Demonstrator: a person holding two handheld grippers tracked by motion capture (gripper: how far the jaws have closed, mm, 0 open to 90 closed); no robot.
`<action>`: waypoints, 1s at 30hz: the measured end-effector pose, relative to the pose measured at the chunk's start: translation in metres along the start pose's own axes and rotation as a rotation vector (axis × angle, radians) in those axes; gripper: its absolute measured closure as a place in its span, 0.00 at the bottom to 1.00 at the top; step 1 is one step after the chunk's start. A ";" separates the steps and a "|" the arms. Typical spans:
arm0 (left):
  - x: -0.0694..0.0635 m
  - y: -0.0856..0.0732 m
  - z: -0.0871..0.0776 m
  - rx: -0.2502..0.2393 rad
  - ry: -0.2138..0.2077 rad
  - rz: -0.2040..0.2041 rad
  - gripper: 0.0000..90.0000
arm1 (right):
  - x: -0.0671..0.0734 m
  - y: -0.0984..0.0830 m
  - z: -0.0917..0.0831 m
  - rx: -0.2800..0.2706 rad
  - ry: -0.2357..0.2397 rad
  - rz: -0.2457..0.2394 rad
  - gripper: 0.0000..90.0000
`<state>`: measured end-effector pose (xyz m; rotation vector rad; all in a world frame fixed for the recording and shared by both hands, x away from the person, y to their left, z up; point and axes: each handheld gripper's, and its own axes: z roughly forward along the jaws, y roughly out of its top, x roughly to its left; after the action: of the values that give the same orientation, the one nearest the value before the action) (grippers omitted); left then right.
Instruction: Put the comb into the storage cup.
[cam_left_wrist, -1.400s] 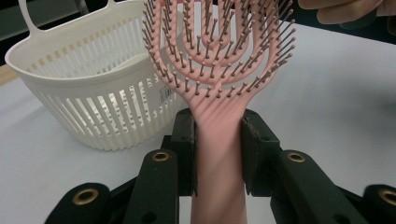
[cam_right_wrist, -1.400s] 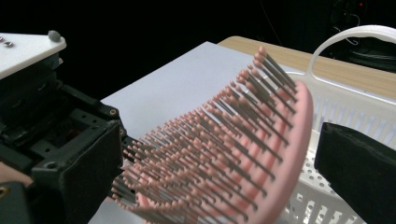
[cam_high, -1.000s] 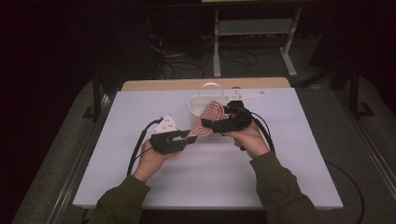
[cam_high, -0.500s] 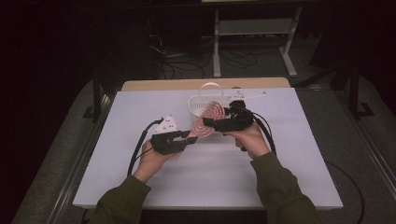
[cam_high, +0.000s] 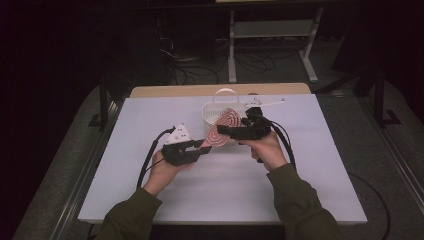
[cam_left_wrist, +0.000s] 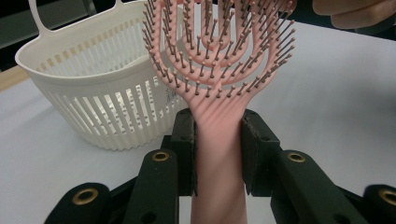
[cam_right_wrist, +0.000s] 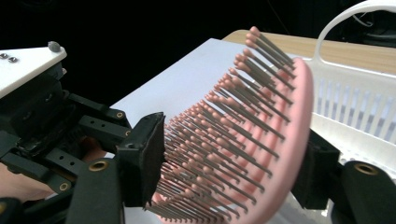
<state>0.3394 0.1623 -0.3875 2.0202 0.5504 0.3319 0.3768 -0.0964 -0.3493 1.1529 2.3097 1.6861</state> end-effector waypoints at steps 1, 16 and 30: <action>0.000 0.000 0.000 0.002 0.002 0.002 0.78 | 0.000 0.000 0.000 -0.001 0.002 0.002 0.41; -0.001 -0.001 0.001 0.003 0.013 0.012 0.78 | -0.003 0.000 0.000 -0.013 0.031 0.037 0.55; -0.001 -0.002 0.004 0.020 0.002 0.023 0.78 | -0.004 0.000 0.000 -0.019 0.076 0.076 0.65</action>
<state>0.3401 0.1594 -0.3914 2.0471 0.5346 0.3437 0.3794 -0.0993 -0.3510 1.2086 2.3162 1.8040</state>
